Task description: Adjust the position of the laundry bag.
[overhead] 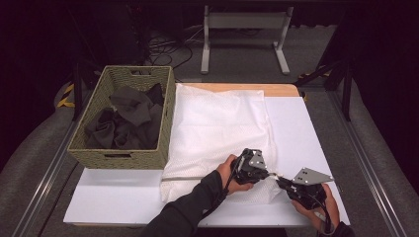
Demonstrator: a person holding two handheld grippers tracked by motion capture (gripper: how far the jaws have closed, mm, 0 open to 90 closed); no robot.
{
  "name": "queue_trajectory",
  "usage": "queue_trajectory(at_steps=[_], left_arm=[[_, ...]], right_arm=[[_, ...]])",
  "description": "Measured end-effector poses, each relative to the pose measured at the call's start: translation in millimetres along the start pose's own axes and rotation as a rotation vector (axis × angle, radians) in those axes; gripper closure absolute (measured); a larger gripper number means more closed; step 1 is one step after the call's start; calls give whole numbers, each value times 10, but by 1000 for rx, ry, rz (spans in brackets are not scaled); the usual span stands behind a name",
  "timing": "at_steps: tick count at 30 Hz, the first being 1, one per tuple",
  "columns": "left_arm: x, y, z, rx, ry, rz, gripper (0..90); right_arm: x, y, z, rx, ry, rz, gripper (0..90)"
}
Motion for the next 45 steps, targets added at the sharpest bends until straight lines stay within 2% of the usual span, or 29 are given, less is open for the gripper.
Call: queue_trajectory(at_steps=[3,6,8,9,12,14,17,18,19,21,24,26,28,30,31,32,34,36,38,39,40,42,43,45], left_arm=[[34,5,6,-1,-11,4,851],[16,-2,5,24,-22,19,852],[11,5,8,13,-20,18,863],[4,2,3,-6,-12,-2,864],[-48,-2,12,3,-17,-18,867],[-115,-12,12,-12,-24,-50,868],[-173,-10,6,-14,-30,-77,868],[-187,-4,2,-2,-25,-72,868],[-195,3,-6,-5,-30,-73,868],[-215,17,-9,-7,-26,-91,868],[-212,55,-3,-13,-19,-74,868],[-201,82,8,-5,-9,-51,868],[-192,100,7,-23,-3,-38,867],[-178,89,13,-15,-5,-20,846],[-180,60,24,-8,-29,-19,782],[-189,23,22,-17,-20,-35,704],[-207,-77,13,-4,-2,-72,659],[-194,-162,-1,7,7,-75,584],[-122,-258,-16,14,-9,-59,558],[-85,-289,-20,13,12,-53,541],[-85,-289,-20,13,12,-53,540],[55,-343,-14,6,26,-10,539],[95,-348,-16,-7,40,-7,538],[164,-343,6,-12,29,27,538]], right_arm=[[0,-12,20,-12,-6,2,873],[25,13,19,-14,-9,17,870],[28,40,3,3,-5,21,784],[25,60,-1,13,-10,24,771],[41,94,-7,52,-7,34,602],[73,117,-8,60,7,47,570],[124,136,-6,86,-3,50,534],[139,133,-5,103,-15,41,545],[146,121,15,91,-41,39,653],[150,114,31,82,-51,39,683],[159,88,53,86,-87,58,811],[163,78,61,78,-97,62,843],[152,71,67,66,-85,71,860],[138,70,68,48,-66,77,865],[136,70,70,40,-63,78,867],[132,67,75,30,-56,81,868],[134,57,92,18,-48,86,868],[147,48,114,5,-44,89,867],[149,39,128,-8,-40,92,866],[149,39,131,-8,-41,92,866],[149,40,133,-10,-40,93,866],[147,40,140,-17,-40,91,866],[143,41,143,-19,-38,91,865],[145,41,148,-25,-41,89,865]])
Point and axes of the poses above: each handheld gripper's, and its own axes: x roughly forward along the jaws, y roughly out of its underside, z roughly to its left, the point moved 5 cm from there along x, roughly forward along the jaws, and after that the axes turned 3 degrees about z, right-handed, at the moved point
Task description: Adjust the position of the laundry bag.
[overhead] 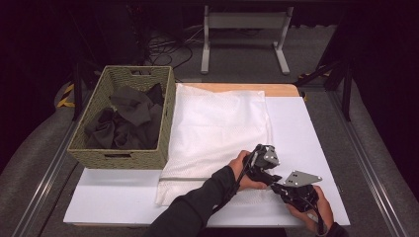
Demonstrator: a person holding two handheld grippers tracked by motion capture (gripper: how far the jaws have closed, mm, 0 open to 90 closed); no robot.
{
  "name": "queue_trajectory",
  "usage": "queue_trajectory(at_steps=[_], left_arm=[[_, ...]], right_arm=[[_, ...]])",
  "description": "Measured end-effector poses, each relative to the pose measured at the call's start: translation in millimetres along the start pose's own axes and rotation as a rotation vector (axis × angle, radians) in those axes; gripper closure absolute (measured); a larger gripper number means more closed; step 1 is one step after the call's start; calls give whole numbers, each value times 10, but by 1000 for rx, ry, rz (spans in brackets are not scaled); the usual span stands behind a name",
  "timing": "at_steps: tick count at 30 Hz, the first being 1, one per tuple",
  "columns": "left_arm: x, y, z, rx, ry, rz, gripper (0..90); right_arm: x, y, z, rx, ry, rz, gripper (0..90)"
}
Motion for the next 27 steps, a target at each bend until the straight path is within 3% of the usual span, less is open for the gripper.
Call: queue_trajectory(at_steps=[2,5,7,13,15,17,27], left_arm=[[47,10,16,-7,4,18,575],[64,21,22,-8,31,12,761],[53,24,23,-1,32,9,808],[-145,44,10,-27,26,-95,821],[-204,79,7,-18,17,-111,821],[-275,158,18,-40,30,-128,817],[-329,365,16,-41,61,-95,821]], right_arm=[[-4,1,9,-4,0,0,865],[-5,7,10,-4,-1,-2,865],[-5,8,6,0,0,-3,865],[-20,12,-5,13,-10,-13,865],[-21,14,-2,14,-12,-12,865],[-15,25,-4,13,-12,-9,864],[-26,12,3,6,-14,-11,863]])
Point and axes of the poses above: each handheld gripper's, and its own axes: x roughly forward along the jaws, y roughly out of its underside, z roughly to its left, the point moved 5 cm from there along x, roughly forward along the jaws, and after that the axes turned 3 degrees about z, right-handed, at the moved point
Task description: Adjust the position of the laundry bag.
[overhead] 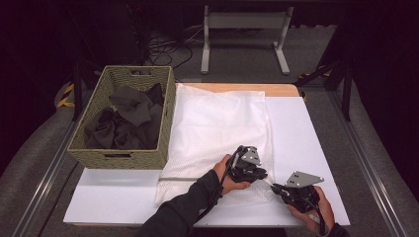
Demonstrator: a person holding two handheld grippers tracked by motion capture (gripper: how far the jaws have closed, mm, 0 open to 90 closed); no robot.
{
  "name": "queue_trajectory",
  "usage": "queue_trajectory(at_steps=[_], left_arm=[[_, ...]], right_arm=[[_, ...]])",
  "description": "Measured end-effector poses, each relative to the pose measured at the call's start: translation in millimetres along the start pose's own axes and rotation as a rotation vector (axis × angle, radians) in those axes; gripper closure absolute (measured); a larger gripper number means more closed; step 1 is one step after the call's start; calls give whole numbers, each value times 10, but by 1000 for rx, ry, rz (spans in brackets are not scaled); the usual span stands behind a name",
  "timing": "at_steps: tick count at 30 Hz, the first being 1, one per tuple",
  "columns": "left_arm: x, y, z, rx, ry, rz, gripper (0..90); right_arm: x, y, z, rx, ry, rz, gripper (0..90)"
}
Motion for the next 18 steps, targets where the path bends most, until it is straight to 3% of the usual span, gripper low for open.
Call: queue_trajectory(at_steps=[4,10,15,18], left_arm=[[49,21,7,-1,-28,44,784],[86,49,37,-26,7,43,797],[112,55,44,-5,10,75,810],[102,43,23,20,-14,89,810]], right_arm=[[-7,-8,8,-10,8,-2,863],[-24,1,0,-9,10,-10,864],[-28,0,-6,-15,19,-14,858],[-32,5,-17,-17,18,-15,851]])
Point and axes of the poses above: each handheld gripper's, and its own axes: x roughly forward along the jaws, y roughly out of its underside, z roughly to its left, the point moved 5 cm from there along x, roughly forward along the jaws, and after that the axes turned 3 degrees about z, right-handed, at the moved point
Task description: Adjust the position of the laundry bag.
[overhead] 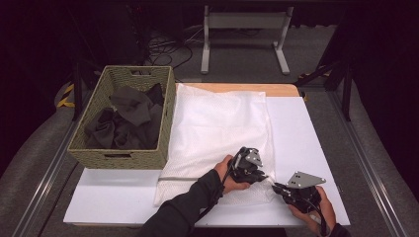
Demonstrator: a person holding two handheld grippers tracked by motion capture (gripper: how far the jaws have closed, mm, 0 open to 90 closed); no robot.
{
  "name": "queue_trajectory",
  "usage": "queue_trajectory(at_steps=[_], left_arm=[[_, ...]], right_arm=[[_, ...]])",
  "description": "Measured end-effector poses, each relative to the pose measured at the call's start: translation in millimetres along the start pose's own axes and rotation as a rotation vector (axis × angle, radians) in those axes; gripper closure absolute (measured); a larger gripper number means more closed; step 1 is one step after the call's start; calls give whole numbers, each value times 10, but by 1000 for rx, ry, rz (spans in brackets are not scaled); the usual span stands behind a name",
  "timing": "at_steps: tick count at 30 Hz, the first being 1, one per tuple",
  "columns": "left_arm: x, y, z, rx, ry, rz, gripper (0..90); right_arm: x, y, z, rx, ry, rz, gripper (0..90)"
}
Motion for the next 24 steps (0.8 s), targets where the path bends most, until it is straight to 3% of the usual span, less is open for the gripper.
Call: queue_trajectory(at_steps=[2,7,8,13,16,18,22,24], left_arm=[[-11,-10,-20,47,-14,23,810],[-10,-6,-22,25,-6,3,810],[-17,-11,-25,25,8,-7,811],[-9,-21,-40,21,-13,-15,811],[-38,-27,-40,16,-19,-44,812],[-53,-29,-44,6,-11,-59,812],[-70,-20,-80,12,0,-69,812],[-67,-18,-83,23,-5,-67,812]], right_arm=[[-6,3,4,-12,3,0,843],[-13,13,-15,16,-8,-9,780],[-15,11,-22,24,-9,-16,732],[38,14,-85,100,12,-27,509],[43,17,-112,120,9,-39,484],[44,32,-176,171,-8,-59,400],[101,39,-203,187,-22,-44,388],[115,12,-181,157,-47,-49,533]])
Point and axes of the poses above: each handheld gripper's, and its own axes: x roughly forward along the jaws, y roughly out of its underside, z roughly to its left, the point moved 5 cm from there along x, roughly forward along the jaws, and after that the axes turned 3 degrees about z, right-handed, at the moved point
